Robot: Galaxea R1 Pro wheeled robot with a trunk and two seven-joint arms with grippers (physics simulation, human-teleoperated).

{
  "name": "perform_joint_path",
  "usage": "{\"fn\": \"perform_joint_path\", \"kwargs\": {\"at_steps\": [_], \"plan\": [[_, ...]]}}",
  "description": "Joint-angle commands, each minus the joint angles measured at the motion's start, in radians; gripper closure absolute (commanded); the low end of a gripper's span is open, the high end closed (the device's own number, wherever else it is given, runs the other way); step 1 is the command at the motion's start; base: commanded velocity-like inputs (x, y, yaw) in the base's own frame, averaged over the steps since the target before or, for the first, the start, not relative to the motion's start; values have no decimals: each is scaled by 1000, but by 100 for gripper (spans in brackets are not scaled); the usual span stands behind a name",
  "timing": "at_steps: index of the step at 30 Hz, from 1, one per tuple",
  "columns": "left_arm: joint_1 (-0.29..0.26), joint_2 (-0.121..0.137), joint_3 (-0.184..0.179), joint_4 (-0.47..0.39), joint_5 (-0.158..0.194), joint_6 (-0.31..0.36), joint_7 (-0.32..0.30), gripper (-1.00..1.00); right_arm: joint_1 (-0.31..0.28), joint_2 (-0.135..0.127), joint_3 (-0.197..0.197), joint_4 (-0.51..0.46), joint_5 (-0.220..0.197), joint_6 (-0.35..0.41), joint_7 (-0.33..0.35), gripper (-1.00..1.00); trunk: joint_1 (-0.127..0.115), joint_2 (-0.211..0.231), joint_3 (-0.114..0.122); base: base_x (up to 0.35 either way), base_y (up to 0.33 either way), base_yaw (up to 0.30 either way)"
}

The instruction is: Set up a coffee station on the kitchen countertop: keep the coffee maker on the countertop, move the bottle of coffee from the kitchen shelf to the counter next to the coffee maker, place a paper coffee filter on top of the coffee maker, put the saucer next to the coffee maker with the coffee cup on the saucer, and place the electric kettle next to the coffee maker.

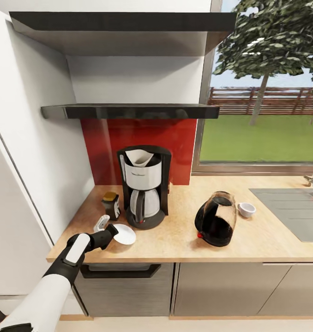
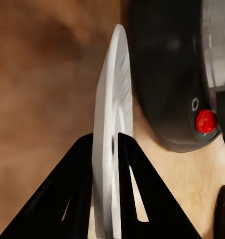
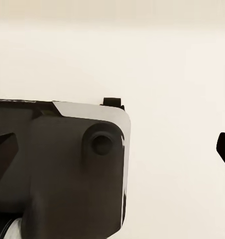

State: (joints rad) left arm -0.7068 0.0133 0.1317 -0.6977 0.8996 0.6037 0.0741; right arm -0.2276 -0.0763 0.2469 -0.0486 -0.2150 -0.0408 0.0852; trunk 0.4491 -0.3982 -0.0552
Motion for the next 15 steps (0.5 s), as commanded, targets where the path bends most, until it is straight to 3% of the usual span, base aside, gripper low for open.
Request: {"fn": "perform_joint_path", "kwargs": {"at_steps": [1, 15], "plan": [[0, 0, 2, 7, -12, 7, 8, 100, -1, 0, 8, 1, -11, -4, 4, -100, 1, -2, -2, 122, 0, 0], [0, 0, 2, 22, -11, 7, 6, 100, -1, 0, 8, 1, -11, -4, 4, -100, 1, -2, -2, 31, 0, 0]]}}
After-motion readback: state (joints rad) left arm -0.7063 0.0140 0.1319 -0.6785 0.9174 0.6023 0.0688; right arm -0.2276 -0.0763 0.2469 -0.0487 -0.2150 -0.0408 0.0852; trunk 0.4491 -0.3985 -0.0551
